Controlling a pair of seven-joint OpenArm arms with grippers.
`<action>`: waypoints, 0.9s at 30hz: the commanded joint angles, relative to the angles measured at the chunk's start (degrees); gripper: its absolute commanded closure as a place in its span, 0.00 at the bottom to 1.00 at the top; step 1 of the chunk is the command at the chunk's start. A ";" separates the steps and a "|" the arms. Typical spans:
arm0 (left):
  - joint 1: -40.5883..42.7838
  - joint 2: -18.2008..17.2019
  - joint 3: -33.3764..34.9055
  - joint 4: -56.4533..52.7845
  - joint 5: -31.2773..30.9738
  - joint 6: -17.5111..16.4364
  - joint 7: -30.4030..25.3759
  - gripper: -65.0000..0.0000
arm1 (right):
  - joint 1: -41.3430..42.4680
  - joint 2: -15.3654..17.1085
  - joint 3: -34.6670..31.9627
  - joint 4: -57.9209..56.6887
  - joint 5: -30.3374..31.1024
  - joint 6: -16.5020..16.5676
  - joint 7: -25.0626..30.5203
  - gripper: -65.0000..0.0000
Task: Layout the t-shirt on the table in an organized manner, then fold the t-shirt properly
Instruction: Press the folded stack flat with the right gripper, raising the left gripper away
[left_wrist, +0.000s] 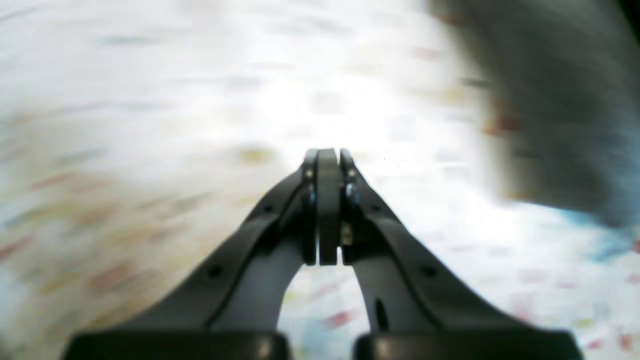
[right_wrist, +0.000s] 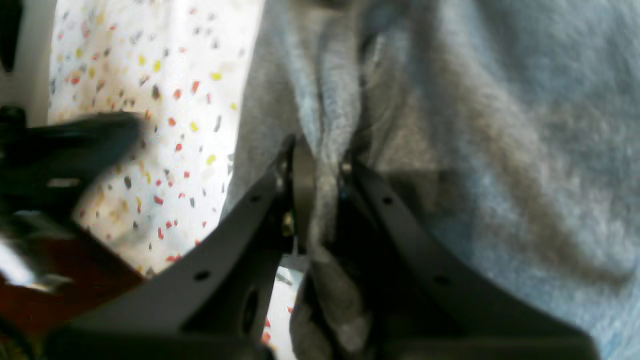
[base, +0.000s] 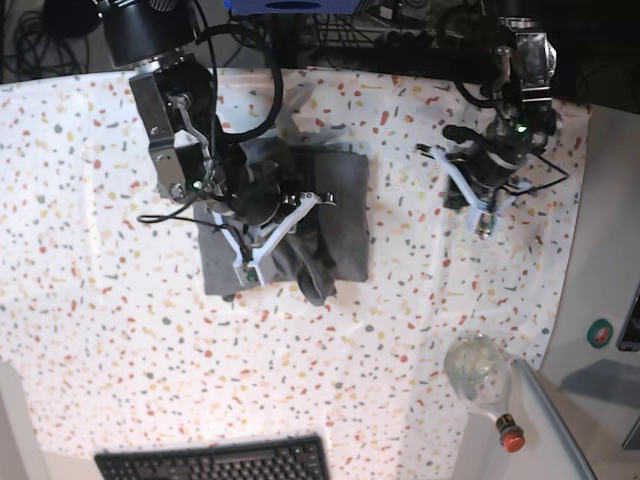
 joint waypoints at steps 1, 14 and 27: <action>0.68 -1.24 -1.05 2.05 -0.70 -1.62 0.47 1.00 | 0.99 -0.38 0.00 0.92 0.41 -1.10 1.23 1.00; 4.46 -2.91 -11.95 3.54 -0.70 -7.07 5.39 1.00 | 2.31 -0.47 -10.81 0.92 0.50 -2.86 6.33 0.60; 5.43 -5.46 -13.10 1.61 -0.70 -7.07 5.13 1.00 | 6.44 8.93 -16.70 15.60 0.58 -4.35 5.10 0.62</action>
